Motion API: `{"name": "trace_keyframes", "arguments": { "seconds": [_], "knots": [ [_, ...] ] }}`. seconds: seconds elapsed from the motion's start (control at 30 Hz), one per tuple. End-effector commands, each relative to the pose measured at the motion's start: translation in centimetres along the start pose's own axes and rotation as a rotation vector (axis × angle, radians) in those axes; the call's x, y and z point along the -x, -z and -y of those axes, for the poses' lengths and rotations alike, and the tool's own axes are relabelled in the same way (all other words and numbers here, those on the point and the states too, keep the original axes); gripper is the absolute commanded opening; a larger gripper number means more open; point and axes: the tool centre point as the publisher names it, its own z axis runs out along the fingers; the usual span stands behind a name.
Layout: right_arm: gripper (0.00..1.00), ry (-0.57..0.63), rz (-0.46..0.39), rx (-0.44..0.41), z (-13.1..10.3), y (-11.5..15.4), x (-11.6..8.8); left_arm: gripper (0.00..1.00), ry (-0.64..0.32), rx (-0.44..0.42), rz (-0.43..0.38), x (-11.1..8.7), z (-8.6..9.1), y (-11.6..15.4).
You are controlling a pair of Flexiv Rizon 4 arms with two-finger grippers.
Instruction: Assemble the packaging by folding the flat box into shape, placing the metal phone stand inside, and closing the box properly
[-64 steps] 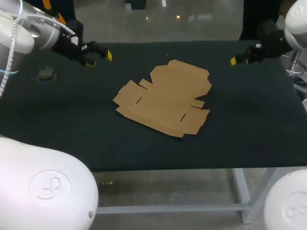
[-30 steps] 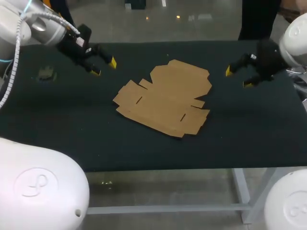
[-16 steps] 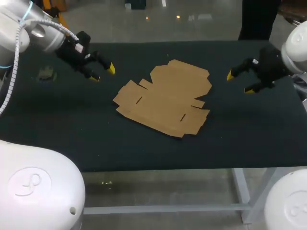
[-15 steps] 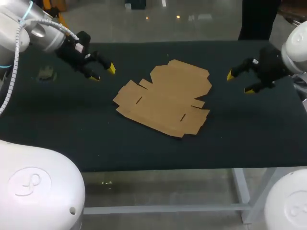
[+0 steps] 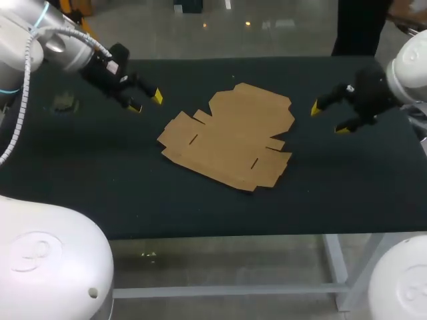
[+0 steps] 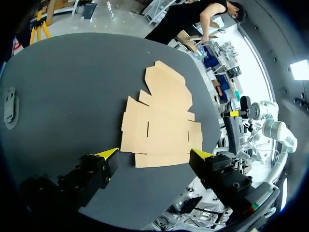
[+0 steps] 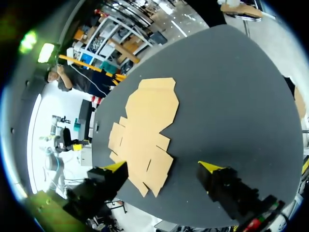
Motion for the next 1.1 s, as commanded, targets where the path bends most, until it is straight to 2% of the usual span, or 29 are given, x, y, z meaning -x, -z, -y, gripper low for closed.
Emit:
{"name": "trace_keyframes", "arguments": {
  "seconds": [0.03,0.1,0.3,0.5,0.63,0.77,1.1],
  "knots": [
    [1.0,-0.001,-0.006,-0.031,-0.6,-0.9,0.0,1.0,-0.05,0.074,-0.08,2.5,2.2,-1.7],
    [1.0,-0.001,-0.003,-0.033,-0.5,-0.8,0.0,1.0,-0.103,0.103,-0.088,2.9,2.5,-2.3],
    [1.0,0.004,-0.011,-0.053,-0.1,-0.6,-0.1,1.0,-0.149,0.146,-0.102,3.9,3.4,-4.0],
    [1.0,0.022,0.006,-0.083,0.5,-0.9,-0.6,1.0,-0.15,0.166,-0.071,4.9,3.8,-5.9],
    [1.0,0.02,0.009,-0.121,0.8,-1.1,-0.7,0.95,-0.15,0.181,-0.081,5.5,3.8,-7.0],
    [1.0,0.034,0.013,-0.167,1.1,-1.5,-0.8,0.99,-0.149,0.19,-0.095,6.0,3.7,-7.8],
    [1.0,0.128,0.043,-0.22,1.8,-2.3,-0.4,0.99,-0.159,0.225,-0.113,6.0,3.1,-9.1]
  ]
}}
